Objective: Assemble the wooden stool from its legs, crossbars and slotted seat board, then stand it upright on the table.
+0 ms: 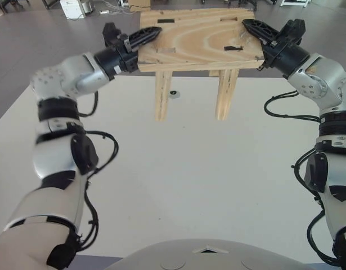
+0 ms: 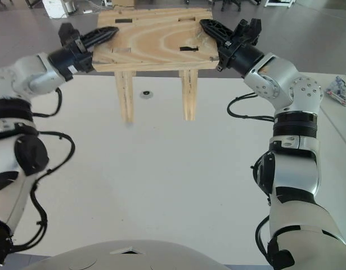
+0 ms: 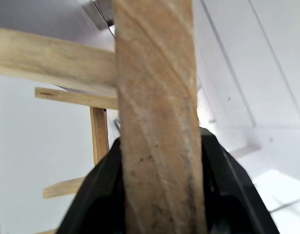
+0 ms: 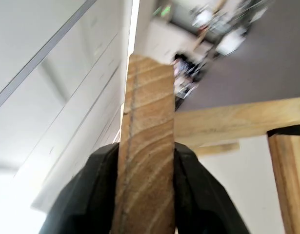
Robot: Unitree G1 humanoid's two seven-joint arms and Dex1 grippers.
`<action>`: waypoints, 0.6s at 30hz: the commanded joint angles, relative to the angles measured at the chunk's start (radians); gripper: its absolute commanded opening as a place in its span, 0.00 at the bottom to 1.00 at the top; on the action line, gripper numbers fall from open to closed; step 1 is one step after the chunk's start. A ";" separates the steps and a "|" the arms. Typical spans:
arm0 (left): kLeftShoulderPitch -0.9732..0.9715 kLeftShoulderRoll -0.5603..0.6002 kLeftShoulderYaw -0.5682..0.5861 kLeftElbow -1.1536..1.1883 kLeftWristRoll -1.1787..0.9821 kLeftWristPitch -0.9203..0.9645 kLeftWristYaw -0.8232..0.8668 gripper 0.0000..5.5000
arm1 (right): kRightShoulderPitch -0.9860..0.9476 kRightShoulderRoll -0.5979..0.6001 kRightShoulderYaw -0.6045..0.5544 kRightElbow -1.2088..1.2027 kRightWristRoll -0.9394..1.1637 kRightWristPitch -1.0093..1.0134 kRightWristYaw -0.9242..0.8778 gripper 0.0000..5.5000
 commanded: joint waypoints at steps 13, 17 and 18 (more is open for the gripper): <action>0.149 -0.168 -0.084 -0.222 0.301 -0.323 0.313 0.25 | 0.243 0.350 -0.027 -0.123 -0.450 -0.097 -0.402 0.28; 0.144 -0.109 -0.107 -0.244 0.259 -0.139 0.214 0.46 | 0.252 0.366 -0.070 -0.148 -0.511 -0.070 -0.388 0.44; 0.145 -0.083 -0.107 -0.230 0.275 -0.110 0.186 0.47 | 0.256 0.365 -0.080 -0.151 -0.521 -0.056 -0.386 0.45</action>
